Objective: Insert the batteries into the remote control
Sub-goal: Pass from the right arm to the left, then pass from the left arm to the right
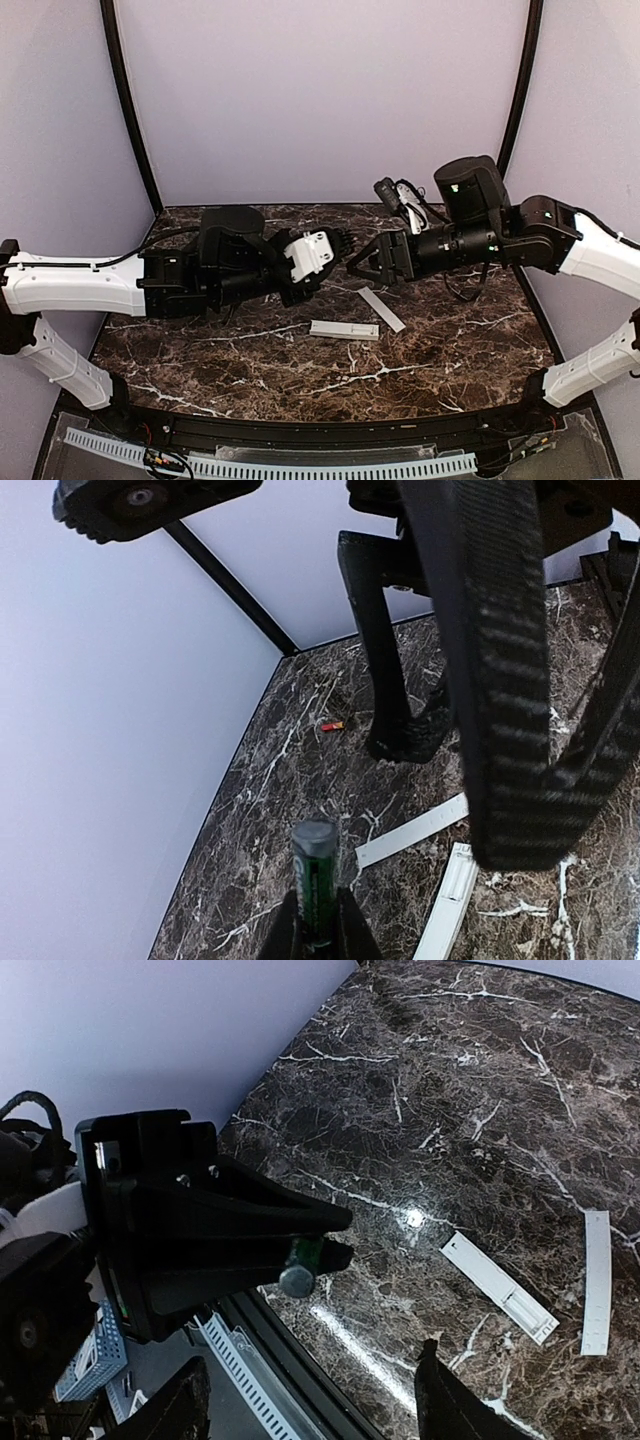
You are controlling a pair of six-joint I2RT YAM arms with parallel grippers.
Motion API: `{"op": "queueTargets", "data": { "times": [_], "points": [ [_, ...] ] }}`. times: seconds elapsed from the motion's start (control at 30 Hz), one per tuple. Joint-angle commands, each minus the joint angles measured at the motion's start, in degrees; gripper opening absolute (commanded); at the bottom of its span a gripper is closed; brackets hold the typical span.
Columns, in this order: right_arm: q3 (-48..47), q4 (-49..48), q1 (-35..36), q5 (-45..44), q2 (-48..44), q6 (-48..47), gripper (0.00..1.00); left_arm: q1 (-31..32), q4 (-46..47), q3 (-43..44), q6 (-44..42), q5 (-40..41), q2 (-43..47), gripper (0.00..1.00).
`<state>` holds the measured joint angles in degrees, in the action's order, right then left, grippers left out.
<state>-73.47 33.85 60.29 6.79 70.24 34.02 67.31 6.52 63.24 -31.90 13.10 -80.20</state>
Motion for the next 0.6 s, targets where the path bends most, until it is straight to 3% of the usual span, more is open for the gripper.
{"op": "queueTargets", "data": {
  "times": [0.0, 0.13, 0.43, 0.57],
  "points": [
    [-1.70, -3.64, -0.58, 3.52, 0.38, 1.37, 0.66, 0.83, -1.10, -0.60, -2.09, 1.30, -0.53, 0.00],
    [-2.06, -5.32, -1.47, 4.26, 1.95, 1.95, 0.64, 0.98, -1.01, -0.44, -2.34, 1.47, -0.53, 0.00],
    [-2.02, -8.09, -3.78, 5.54, 4.13, 3.18, 0.37, 1.16, -0.78, -0.51, -2.30, 0.89, -0.62, 0.00],
    [-2.12, -8.31, -3.82, 6.46, 5.03, 3.16, 0.31, 1.22, -0.51, -0.52, -2.46, 1.26, -0.69, 0.00]
  ]
}}
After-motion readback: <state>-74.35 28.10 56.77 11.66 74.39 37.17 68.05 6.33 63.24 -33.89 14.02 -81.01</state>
